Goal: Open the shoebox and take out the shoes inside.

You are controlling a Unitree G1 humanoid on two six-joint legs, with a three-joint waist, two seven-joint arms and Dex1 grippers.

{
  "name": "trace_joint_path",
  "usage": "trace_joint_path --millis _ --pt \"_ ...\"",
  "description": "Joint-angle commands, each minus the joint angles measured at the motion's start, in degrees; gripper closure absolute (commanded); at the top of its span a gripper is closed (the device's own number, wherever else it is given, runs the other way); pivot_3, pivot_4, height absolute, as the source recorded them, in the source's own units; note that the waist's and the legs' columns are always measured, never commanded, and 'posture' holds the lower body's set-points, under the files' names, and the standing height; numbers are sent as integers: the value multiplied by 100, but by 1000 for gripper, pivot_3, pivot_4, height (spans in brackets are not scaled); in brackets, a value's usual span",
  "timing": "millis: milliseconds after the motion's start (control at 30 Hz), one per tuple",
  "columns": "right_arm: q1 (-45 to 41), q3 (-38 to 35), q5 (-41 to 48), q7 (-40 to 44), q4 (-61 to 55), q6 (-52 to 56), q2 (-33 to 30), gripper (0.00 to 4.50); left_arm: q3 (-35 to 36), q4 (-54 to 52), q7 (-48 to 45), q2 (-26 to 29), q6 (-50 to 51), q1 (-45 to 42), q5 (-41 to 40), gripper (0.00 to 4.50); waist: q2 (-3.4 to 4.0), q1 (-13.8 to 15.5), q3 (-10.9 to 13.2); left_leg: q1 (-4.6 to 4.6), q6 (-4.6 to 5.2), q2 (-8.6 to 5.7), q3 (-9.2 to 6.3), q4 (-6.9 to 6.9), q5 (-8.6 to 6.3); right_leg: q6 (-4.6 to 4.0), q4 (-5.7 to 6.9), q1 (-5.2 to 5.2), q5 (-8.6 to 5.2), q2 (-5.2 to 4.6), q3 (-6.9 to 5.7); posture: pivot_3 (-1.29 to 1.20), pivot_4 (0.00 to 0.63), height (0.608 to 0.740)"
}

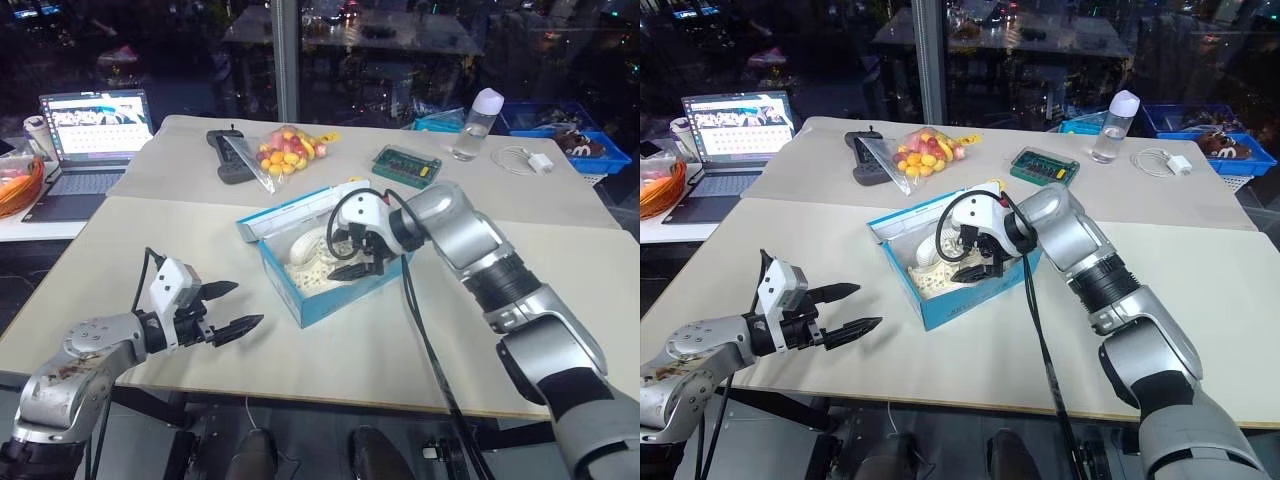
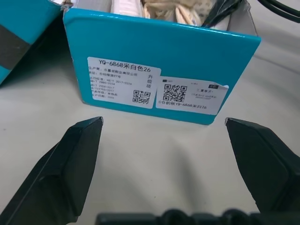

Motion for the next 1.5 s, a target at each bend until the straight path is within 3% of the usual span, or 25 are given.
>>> trace_joint_path --millis 33,100,200,400,567,800,967,1233,1500 --pt "110 231 -361 -16 483 -216 134 133 6 -67 31 -36 -130 -69 58 0 -5 0 -5 7 0 0 0 0 0 -1 0 5 0 0 0 0 150 676" --pt "111 214 -400 2 585 -276 170 133 -11 -57 47 -51 -135 -89 79 0 -9 -5 -9 12 0 0 0 0 0 -1 0 9 0 0 0 0 150 676" --pt "146 205 -442 44 625 -356 184 747 -11 -48 55 -69 -156 -87 111 0 -10 -14 -11 13 0 0 0 0 0 -3 1 10 2 2 1 0 150 676" --pt "229 146 -513 105 563 -398 182 2766 -12 -33 58 -114 -183 -94 170 0 -13 -16 -14 17 0 1 0 0 0 -5 2 12 4 3 2 0 150 676" --pt "284 129 -544 76 504 -398 174 4182 -28 -29 64 -140 -203 -93 196 0 -16 -13 -17 31 -1 1 -1 -1 -1 -9 2 22 7 4 1 0 150 676" --pt "93 -578 -146 -174 52 19 216 4182 -53 11 73 -153 -212 -136 228 0 -16 -12 -17 39 -4 1 -1 -3 -2 -9 2 30 7 3 2 0 150 676" --pt "-171 -1320 388 -310 -844 705 153 4182 -56 14 54 -159 -197 -143 249 0 -4 9 -5 -7 -2 1 -1 -5 2 -7 2 -13 10 3 2 0 150 676" --pt "-88 -1848 1199 -380 -1974 1892 65 4182 -73 36 27 -159 -204 -130 266 0 1 11 0 -19 -5 1 -1 -10 2 36 2 -18 12 3 1 0 150 676" --pt "-298 -2744 1412 -1764 -1711 2030 239 4182 -140 81 6 -188 -213 -188 292 0 1 22 0 -17 -5 1 0 -9 2 0 1 -17 -1 1 1 0 150 676"
